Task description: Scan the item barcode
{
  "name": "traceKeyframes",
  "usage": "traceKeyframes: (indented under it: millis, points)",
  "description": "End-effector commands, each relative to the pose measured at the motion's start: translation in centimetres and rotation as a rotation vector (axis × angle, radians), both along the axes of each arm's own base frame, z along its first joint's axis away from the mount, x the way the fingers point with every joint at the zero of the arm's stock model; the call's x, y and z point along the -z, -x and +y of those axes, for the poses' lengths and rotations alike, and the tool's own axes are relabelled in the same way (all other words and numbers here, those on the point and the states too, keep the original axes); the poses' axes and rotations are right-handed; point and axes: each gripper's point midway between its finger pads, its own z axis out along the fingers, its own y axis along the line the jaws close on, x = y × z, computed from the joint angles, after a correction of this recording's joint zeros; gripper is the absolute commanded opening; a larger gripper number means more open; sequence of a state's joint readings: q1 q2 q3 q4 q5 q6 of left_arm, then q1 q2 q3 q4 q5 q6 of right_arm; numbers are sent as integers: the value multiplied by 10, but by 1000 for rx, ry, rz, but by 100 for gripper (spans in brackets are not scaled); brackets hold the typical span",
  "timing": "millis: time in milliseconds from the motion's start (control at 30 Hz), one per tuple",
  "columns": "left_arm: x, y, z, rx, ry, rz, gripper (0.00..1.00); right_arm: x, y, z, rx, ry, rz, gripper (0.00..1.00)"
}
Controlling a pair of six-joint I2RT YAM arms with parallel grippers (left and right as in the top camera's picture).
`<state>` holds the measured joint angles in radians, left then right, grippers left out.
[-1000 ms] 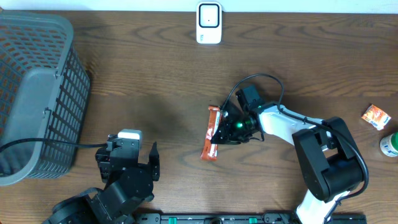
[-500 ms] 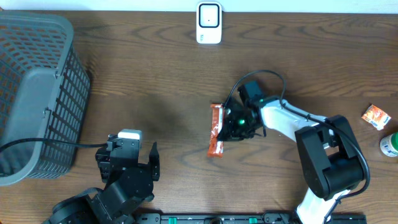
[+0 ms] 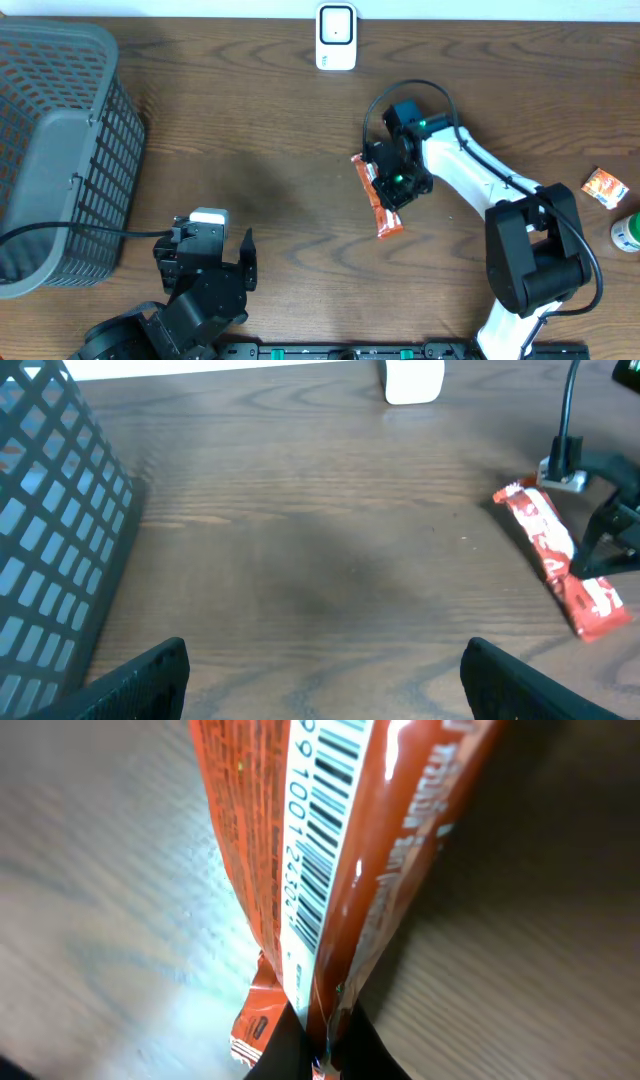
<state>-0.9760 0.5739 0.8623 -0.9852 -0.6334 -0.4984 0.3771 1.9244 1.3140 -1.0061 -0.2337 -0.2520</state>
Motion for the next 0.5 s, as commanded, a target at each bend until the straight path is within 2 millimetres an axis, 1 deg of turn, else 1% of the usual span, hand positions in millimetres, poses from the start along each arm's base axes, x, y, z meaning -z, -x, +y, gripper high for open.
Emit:
traceKeyframes:
  millis: [0, 100, 300, 367, 467]
  points:
    - [2, 0, 2, -15, 1, 3, 87, -11, -5, 6, -180, 6, -40, 1]
    - [2, 0, 2, -15, 1, 3, 87, -15, 4, 9, -228, 29, -21, 1]
    - [2, 0, 2, -15, 1, 3, 87, -17, 26, 25, -303, 40, 18, 1]
    - [2, 0, 2, -15, 1, 3, 87, -17, 29, 28, -338, 42, 17, 1]
    - [2, 0, 2, -15, 1, 3, 87, -18, 29, 31, -346, 46, 8, 1]
